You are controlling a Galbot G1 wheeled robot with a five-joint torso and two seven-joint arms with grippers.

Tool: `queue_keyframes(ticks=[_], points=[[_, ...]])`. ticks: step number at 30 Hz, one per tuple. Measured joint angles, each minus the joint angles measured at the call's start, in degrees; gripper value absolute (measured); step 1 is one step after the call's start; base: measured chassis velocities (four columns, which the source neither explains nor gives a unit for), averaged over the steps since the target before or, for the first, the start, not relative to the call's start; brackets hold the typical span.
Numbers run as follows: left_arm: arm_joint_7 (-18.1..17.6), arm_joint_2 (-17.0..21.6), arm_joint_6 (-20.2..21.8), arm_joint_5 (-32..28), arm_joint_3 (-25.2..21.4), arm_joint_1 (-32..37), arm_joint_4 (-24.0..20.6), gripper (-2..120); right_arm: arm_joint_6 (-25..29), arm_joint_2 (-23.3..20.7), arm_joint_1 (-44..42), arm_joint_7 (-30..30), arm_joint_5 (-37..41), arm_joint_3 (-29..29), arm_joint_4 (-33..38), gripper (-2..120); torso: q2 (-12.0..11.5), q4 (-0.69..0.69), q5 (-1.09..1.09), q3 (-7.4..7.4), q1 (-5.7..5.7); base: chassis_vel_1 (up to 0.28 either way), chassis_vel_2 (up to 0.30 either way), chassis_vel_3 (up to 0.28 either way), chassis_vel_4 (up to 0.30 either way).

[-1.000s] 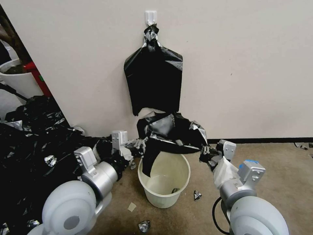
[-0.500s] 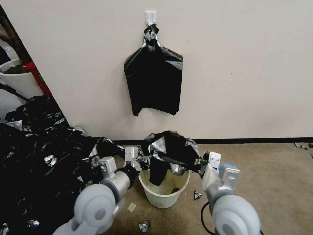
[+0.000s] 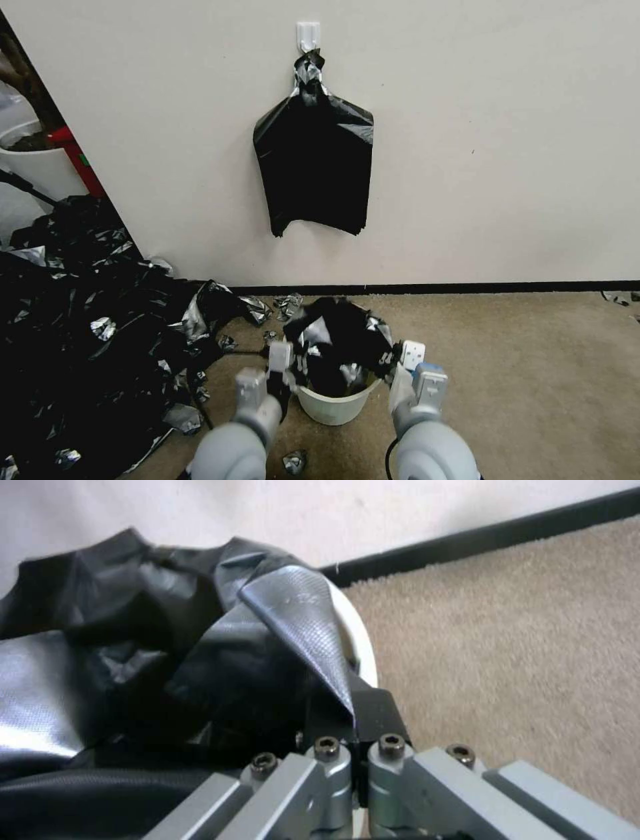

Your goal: Place a trash bag onto the trash bin.

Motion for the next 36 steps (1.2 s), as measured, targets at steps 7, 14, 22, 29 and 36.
queue_keyframes(ticks=[7,14,22,29,36], points=[[-6.0,2.9,3.6,-1.3,0.4,4.3,-6.7,0,-1.8,-1.2,-2.7,4.9,0.7,-2.9,2.8,0,0.0,-0.01,0.0,0.0,0.0,0.0,0.0,0.0,0.0],[-8.4,3.3,6.7,-4.0,0.3,5.1,-8.2,0,-2.1,-1.4,-3.3,5.9,0.5,-3.9,2.5,0,0.0,0.0,0.0,0.0,0.0,0.0,0.0,0.0,0.0],[-10.9,3.1,10.6,-7.2,0.5,4.5,-6.8,0,-4.8,-2.3,-3.5,6.9,-0.2,-5.1,1.1,0,0.0,0.0,0.0,0.0,0.0,0.0,0.0,0.0,0.0],[-11.6,3.6,18.8,-13.4,-0.9,1.0,-7.4,0,-11.1,-4.1,-2.9,6.0,2.6,-4.0,3.0,0,0.0,0.0,0.0,0.0,0.0,0.0,0.0,0.0,0.0],[-11.8,4.4,23.3,-14.8,-1.1,-1.8,-5.2,0,-14.7,-4.4,-0.7,4.9,2.7,-4.1,0.1,0,0.0,-0.01,0.01,0.0,0.0,0.0,0.0,0.0,0.0]])
